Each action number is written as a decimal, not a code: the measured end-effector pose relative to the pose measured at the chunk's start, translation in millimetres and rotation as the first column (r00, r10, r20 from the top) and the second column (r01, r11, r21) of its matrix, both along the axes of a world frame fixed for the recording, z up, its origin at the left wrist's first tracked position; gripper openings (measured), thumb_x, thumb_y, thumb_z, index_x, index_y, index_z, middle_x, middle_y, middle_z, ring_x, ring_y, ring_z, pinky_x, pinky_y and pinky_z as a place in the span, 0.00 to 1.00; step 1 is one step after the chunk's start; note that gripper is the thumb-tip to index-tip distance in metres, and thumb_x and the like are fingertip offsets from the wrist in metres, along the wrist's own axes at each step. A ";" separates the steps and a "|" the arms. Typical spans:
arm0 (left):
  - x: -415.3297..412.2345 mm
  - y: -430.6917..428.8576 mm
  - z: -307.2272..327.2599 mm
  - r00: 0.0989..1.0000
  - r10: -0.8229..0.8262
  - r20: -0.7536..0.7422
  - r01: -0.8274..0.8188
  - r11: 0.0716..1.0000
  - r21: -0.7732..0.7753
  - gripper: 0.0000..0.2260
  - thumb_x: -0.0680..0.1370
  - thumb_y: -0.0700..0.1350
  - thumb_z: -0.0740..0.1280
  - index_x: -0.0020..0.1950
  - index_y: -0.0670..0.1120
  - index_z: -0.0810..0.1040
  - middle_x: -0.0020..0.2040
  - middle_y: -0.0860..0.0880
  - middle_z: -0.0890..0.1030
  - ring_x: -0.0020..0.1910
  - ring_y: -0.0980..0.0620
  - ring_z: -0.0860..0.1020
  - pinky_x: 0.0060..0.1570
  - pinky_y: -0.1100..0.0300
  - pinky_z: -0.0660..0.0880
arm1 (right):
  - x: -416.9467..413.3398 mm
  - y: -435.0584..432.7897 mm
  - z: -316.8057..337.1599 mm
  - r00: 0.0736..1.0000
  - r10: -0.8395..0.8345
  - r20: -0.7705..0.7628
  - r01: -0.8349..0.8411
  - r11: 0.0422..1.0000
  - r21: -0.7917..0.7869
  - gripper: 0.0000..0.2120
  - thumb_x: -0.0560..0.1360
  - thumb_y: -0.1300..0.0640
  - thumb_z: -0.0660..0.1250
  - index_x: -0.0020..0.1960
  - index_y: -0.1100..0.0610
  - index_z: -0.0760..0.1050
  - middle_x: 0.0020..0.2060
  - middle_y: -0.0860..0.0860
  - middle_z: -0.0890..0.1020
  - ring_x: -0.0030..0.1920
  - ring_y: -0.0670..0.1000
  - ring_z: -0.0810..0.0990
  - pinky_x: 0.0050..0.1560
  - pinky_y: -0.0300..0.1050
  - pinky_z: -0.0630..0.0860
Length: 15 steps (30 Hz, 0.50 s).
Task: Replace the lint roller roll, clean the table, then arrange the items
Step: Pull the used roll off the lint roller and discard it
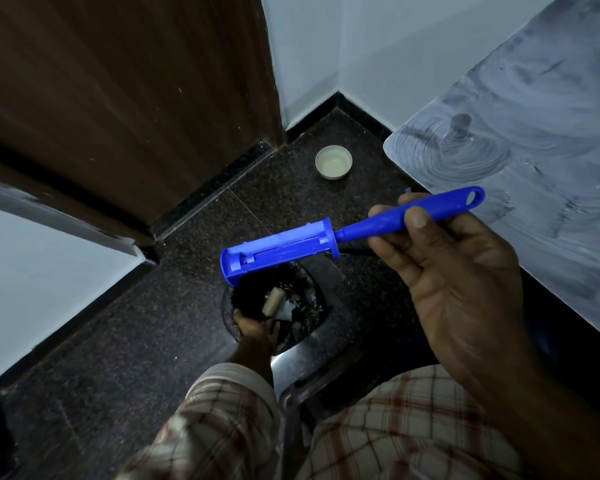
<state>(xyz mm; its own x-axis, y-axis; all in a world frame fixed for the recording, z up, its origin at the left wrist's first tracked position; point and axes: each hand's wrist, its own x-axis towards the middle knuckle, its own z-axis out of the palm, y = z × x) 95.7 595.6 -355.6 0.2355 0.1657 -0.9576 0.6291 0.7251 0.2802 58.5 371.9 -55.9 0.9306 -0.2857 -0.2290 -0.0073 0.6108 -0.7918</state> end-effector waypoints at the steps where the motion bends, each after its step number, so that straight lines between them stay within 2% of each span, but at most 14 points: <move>1: 0.3 -0.7 0.2 1.000 0.018 -0.001 -0.018 1.000 0.000 0.35 0.84 0.67 0.50 0.83 0.45 0.64 0.82 0.42 0.65 0.82 0.45 0.65 0.78 0.51 0.66 | -0.2 -0.7 -0.2 1.000 -0.002 0.002 0.002 1.000 0.002 0.10 0.77 0.62 0.67 0.58 0.64 0.77 0.48 0.58 0.87 0.58 0.59 0.85 0.52 0.47 0.82; 6: 3.9 -4.2 2.4 0.999 0.036 0.038 -0.036 0.999 -0.001 0.36 0.85 0.66 0.49 0.84 0.41 0.60 0.83 0.42 0.63 0.82 0.45 0.64 0.80 0.47 0.63 | -0.2 -1.6 -1.9 1.000 -0.001 0.018 0.001 1.000 0.008 0.09 0.77 0.62 0.67 0.57 0.63 0.77 0.48 0.56 0.87 0.58 0.59 0.85 0.53 0.46 0.82; 15: 15.0 -6.5 7.3 0.990 0.083 0.110 -0.085 0.996 0.016 0.36 0.86 0.64 0.49 0.86 0.41 0.55 0.84 0.41 0.62 0.83 0.42 0.63 0.81 0.47 0.62 | -2.0 -6.8 -0.2 0.999 -0.013 0.045 0.013 1.000 0.012 0.08 0.78 0.62 0.67 0.56 0.62 0.79 0.48 0.56 0.87 0.58 0.59 0.85 0.52 0.46 0.82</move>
